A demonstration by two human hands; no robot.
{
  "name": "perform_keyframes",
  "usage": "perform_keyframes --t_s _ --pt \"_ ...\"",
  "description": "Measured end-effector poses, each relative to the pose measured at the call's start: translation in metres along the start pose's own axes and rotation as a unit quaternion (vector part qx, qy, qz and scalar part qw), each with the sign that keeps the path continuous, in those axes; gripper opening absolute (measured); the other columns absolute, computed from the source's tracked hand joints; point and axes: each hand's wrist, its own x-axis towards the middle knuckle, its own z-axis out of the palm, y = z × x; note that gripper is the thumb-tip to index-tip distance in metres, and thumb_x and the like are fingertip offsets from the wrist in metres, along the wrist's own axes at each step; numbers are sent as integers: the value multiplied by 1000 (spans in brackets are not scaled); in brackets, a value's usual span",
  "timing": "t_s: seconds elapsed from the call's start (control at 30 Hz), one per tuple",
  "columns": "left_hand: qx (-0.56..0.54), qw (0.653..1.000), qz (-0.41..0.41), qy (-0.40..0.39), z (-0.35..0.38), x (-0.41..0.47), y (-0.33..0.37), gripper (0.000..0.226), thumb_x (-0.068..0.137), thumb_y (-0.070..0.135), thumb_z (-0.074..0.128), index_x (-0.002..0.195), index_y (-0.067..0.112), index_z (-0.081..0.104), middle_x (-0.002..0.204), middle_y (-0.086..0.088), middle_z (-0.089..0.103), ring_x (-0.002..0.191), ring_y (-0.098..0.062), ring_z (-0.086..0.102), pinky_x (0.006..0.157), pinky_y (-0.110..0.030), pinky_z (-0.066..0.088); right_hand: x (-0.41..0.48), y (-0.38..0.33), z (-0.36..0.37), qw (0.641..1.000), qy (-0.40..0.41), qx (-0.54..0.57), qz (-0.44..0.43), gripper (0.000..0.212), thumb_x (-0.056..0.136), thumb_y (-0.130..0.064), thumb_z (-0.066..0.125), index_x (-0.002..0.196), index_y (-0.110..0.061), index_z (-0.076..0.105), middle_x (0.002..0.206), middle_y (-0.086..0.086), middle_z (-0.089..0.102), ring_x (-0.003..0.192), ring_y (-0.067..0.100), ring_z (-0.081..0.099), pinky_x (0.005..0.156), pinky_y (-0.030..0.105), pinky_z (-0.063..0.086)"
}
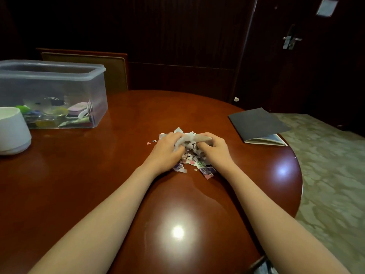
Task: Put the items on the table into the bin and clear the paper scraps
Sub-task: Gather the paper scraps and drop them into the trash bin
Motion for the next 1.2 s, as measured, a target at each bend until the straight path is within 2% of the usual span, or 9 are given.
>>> perform_keyframes --t_s 0.07,0.17,0.33,0.47,0.6,0.67,0.77,1.0,1.2 --pt "-9 999 -14 51 2 2 4 12 91 8 43 80 11 47 73 5 40 70 -14 38 61 -23 28 -3 -3 -1 999 -22 6 27 25 83 -6 53 93 -27 63 86 -2 57 67 10 49 61 22 39" --pt "-55 990 -48 120 3 5 5 16 94 8 39 94 4 55 86 -3 49 77 -16 43 68 -24 33 -9 -4 -4 992 -63 -105 33 30 77 -28 64 104 -38 58 123 -3 46 117 17 43 97 33 35" --pt "-136 973 -85 168 2 5 6 19 97 14 39 81 11 49 71 4 47 65 -9 42 58 -23 33 -15 -6 6 941 -120 -316 9 83 73 -64 61 143 -40 23 152 -3 26 141 18 21 112 42 16" --pt "-180 957 -127 187 0 8 10 27 101 24 34 107 11 56 91 5 51 83 -8 45 73 -20 36 -10 -6 14 927 -103 -360 -11 57 89 -40 53 141 -26 34 138 4 42 126 26 37 100 38 29" --pt "-212 938 -159 225 -1 12 15 37 100 31 35 123 8 54 115 -2 59 108 -16 53 93 -33 40 -5 -5 19 936 -65 -344 -33 25 92 -22 48 110 -6 56 96 9 45 101 31 46 73 31 33" --pt "-219 931 -165 241 0 13 16 34 99 30 40 111 3 56 99 -6 63 94 -18 57 82 -33 44 -2 -7 20 942 -53 -331 -30 21 90 -17 49 101 -2 57 88 8 45 90 30 48 65 30 28" --pt "-219 928 -160 255 3 17 17 18 96 26 47 88 11 51 70 9 48 65 -4 46 57 -18 36 4 -8 22 964 -9 -267 -14 21 87 -16 50 99 -2 59 91 13 61 84 29 54 64 32 35" --pt "-309 892 -182 276 0 23 22 27 91 23 54 66 24 43 66 6 46 60 -6 43 55 -21 35 11 -23 22 991 125 -19 52 18 89 -18 47 74 -14 56 66 -8 52 63 8 46 63 26 38" --pt "-345 889 -156 257 3 24 39 2 92 16 49 92 18 49 64 7 45 54 -4 41 44 -12 36 15 -51 28 914 156 305 219 16 81 -16 51 66 -16 56 75 -5 49 74 13 44 67 30 37"
